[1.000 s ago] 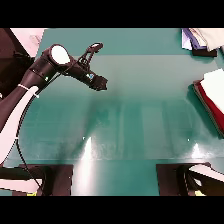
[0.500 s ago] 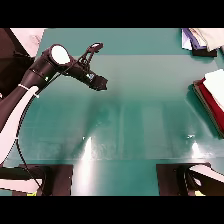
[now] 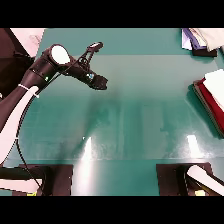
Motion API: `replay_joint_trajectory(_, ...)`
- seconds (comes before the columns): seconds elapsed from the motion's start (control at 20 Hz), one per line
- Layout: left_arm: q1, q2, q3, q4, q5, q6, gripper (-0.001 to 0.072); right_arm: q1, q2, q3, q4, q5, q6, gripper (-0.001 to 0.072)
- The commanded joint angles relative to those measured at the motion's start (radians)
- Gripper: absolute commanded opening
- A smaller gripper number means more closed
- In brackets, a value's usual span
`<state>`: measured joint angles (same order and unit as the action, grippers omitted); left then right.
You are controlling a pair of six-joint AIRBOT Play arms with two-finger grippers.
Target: Fold the shirts.
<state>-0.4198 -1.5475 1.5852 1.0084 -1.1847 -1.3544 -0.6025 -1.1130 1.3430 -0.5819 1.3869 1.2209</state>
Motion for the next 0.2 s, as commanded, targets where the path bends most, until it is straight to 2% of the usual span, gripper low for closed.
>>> replay_joint_trajectory(0.0,0.000,0.000,0.001,0.000,0.004,0.000,0.0024,0.093,0.006,0.000,0.004,-0.020,-0.001,0.0022)
replay_joint_trajectory(0.15,0.000,0.000,0.001,0.000,0.004,0.000,0.0023,0.108,0.006,0.000,0.005,-0.022,-0.001,0.0022)
